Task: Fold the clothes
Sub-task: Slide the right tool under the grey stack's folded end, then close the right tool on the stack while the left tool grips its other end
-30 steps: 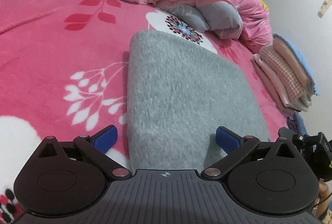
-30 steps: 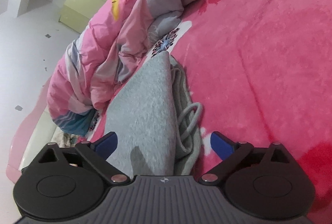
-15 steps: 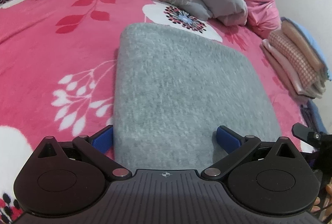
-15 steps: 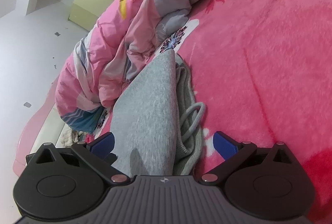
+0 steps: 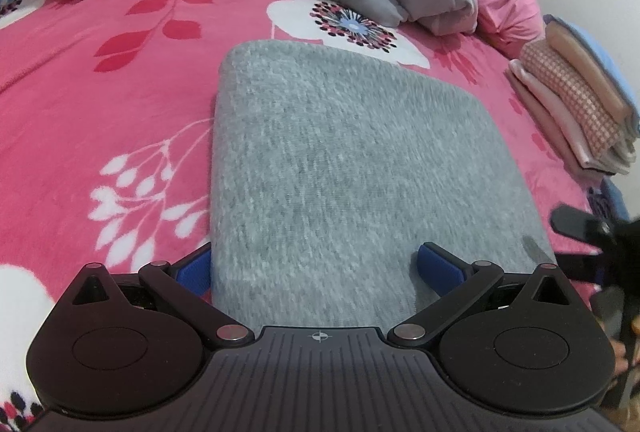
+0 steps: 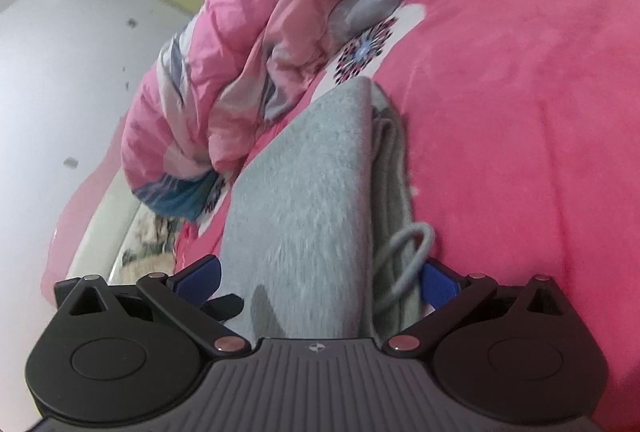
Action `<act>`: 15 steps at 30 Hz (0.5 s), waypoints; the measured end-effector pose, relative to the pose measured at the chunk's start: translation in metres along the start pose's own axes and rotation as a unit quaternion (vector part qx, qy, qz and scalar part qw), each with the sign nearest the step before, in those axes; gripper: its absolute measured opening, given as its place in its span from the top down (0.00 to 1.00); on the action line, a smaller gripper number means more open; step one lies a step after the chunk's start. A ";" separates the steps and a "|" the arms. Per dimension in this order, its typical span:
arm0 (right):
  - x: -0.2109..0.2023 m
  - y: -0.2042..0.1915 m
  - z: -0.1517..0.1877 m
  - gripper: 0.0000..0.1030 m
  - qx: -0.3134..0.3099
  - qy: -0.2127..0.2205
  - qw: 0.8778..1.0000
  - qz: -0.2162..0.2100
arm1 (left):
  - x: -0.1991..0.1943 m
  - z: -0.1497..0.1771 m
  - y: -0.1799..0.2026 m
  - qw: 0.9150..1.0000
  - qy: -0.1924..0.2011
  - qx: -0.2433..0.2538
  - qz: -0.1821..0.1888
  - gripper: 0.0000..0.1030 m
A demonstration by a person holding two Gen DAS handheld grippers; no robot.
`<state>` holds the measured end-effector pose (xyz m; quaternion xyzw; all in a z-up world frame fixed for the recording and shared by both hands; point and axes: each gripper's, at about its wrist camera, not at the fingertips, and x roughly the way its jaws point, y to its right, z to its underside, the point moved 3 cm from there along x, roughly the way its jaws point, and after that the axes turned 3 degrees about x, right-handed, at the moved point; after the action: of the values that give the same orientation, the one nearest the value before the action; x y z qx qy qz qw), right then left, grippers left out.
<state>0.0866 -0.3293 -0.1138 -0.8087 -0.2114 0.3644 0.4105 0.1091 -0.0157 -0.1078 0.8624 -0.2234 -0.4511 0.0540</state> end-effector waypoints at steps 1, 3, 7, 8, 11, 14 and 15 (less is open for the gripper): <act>0.005 -0.001 -0.004 0.00 -0.003 -0.007 1.000 -0.002 | 0.000 0.000 0.000 1.000 0.000 0.001 0.000 0.00; 0.015 -0.002 -0.013 0.00 -0.008 -0.019 1.000 -0.007 | 0.000 0.000 0.001 1.000 0.001 0.002 -0.001 0.00; 0.032 -0.001 -0.029 0.00 -0.012 -0.032 0.999 -0.016 | 0.001 0.000 0.002 1.000 0.002 0.005 -0.003 0.00; 0.036 -0.001 -0.032 0.00 -0.015 -0.034 0.999 -0.017 | 0.001 0.000 0.002 1.000 0.002 0.005 -0.003 0.00; 0.045 -0.002 -0.038 0.00 -0.020 -0.036 0.999 -0.016 | 0.001 0.001 0.002 1.000 0.003 0.005 0.000 0.00; 0.048 -0.002 -0.039 0.00 -0.026 -0.032 0.999 -0.011 | 0.000 0.002 0.001 1.000 0.006 0.005 0.002 0.00; 0.048 -0.003 -0.038 0.00 -0.028 -0.031 0.999 -0.010 | 0.000 0.002 0.001 1.000 0.007 0.006 0.003 0.00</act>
<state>0.1469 -0.3165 -0.1165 -0.8062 -0.2421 0.3787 0.3847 0.1074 -0.0168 -0.1087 0.8651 -0.2283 -0.4436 0.0522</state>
